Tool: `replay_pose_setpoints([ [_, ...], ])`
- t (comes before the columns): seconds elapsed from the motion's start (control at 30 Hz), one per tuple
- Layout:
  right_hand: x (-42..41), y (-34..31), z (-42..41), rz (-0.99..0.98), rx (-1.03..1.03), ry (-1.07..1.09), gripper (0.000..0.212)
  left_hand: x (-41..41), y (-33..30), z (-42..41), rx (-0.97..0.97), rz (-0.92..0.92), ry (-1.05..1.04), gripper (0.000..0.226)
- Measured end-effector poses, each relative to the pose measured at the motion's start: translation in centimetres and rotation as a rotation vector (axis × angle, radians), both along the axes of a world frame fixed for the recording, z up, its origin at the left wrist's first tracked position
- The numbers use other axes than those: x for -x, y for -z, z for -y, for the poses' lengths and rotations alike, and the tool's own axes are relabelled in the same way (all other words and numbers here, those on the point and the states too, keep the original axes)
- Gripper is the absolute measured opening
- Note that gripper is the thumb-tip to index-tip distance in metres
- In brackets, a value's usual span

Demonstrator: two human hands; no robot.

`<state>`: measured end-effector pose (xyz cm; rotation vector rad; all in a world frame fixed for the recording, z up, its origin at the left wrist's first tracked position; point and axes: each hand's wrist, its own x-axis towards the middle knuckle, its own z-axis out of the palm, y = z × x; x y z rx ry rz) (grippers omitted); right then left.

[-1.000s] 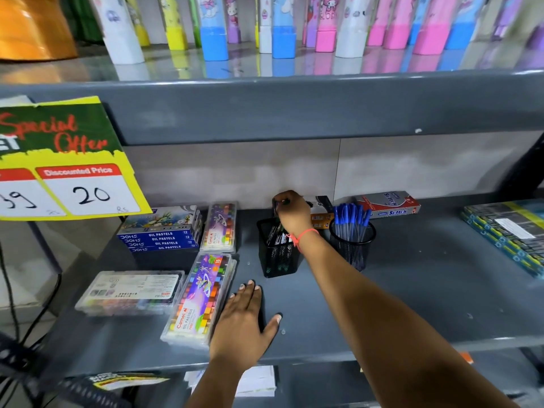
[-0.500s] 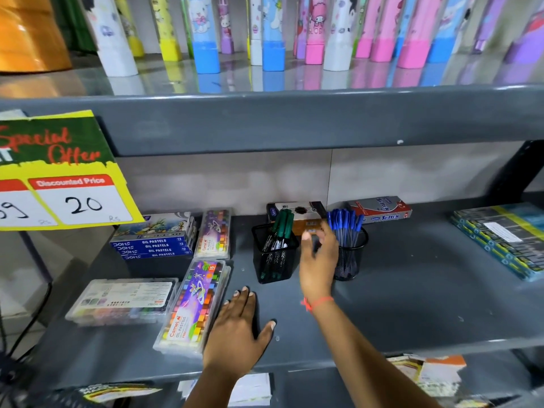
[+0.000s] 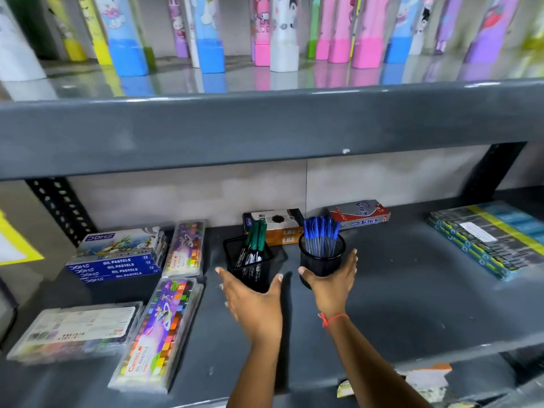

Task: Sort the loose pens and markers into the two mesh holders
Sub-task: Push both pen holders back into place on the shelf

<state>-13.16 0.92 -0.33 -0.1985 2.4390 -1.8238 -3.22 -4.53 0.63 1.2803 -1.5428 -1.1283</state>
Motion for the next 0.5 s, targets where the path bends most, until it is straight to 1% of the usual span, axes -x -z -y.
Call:
replay_pose_setpoints([
  [0.1, 0.9, 0.3, 0.5, -0.005, 0.046, -0.028, 0.122, 1.6, -0.1, 0.4, 0.025, 0.097, -0.101, 0.114],
  [0.2, 1.3, 0.8, 0.3, -0.016, 0.121, -0.068, 0.111, 2.0, 0.2, 1.3, 0.055, 0.161, -0.156, 0.1],
  [0.27, 1.4, 0.7, -0.3, -0.036, 0.1, -0.082, 0.102, 1.9, 0.2, 1.5, 0.069, 0.185, -0.153, 0.093],
  [0.33, 1.2, 0.6, -1.2, -0.049, 0.082, -0.106, 0.099, 1.4, 0.3, 1.2, 0.067, 0.186, -0.137, 0.09],
  [0.5, -0.7, 0.2, -4.6, -0.054, 0.051, -0.147, 0.099, -1.2, 0.6, -1.8, 0.065, 0.157, -0.095, 0.086],
])
